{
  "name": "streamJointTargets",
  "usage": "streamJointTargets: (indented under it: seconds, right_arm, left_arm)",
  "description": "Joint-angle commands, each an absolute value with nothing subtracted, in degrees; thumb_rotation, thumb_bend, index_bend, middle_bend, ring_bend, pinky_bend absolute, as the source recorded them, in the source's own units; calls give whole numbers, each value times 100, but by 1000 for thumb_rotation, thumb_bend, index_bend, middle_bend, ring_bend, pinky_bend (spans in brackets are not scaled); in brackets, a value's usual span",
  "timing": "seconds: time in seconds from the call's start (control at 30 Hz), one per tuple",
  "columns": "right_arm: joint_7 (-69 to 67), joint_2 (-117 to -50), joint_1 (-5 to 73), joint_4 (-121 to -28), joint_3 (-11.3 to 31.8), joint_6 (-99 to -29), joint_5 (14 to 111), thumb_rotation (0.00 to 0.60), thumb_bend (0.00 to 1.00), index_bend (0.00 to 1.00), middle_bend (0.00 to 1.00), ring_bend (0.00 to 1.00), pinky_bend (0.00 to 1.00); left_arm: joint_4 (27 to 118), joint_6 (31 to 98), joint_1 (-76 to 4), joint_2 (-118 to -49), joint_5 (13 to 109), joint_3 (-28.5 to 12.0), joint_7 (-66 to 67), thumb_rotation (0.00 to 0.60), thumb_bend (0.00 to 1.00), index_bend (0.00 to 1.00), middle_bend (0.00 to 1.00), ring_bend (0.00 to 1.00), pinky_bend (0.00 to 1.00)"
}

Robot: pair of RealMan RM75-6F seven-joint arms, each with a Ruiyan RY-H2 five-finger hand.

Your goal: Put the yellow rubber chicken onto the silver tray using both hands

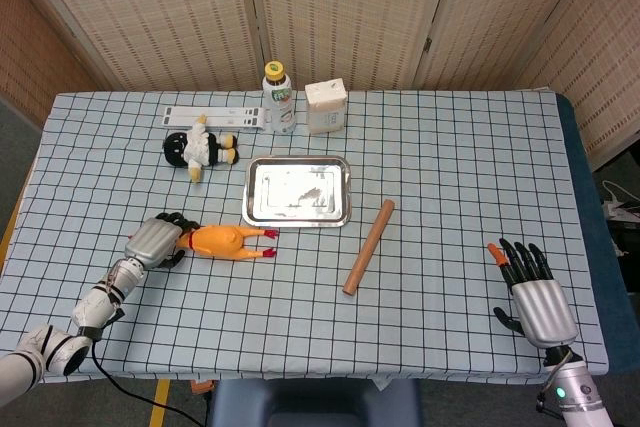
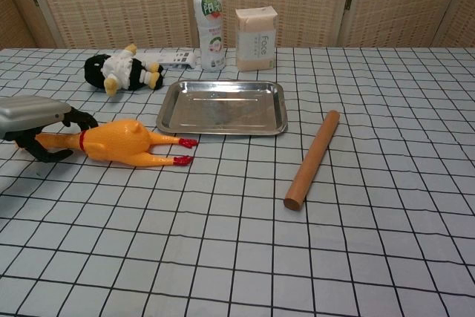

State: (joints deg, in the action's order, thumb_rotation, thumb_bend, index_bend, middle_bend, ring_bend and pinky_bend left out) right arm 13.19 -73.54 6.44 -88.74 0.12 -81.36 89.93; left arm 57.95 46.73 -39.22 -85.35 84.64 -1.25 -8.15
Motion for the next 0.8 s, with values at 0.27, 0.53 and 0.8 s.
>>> streamJointTargets:
  seconds: [0.27,0.53,0.8]
  right_arm:
    - [1305,-7339,640,-8896,-23,-8165,9053,600,141,0,0,0,0]
    - [877,-7188,921,-9249,-57,-7868,9313,600,141,0,0,0,0]
    - [930,-6788,1979,-10873,506,-6582,8943,600,141,0,0,0,0]
  left_arm:
    - [5829,5331,-3819,-8647,8670,-119,-1044,600,755,713,654,423,396]
    - [6571,5915,-3657,-8370,8863,-103,-1524,600,811,746,675,493,497]
    - [7384,6040,-3683,-8177,8988,-77,-845,600,812,753,681,499,504]
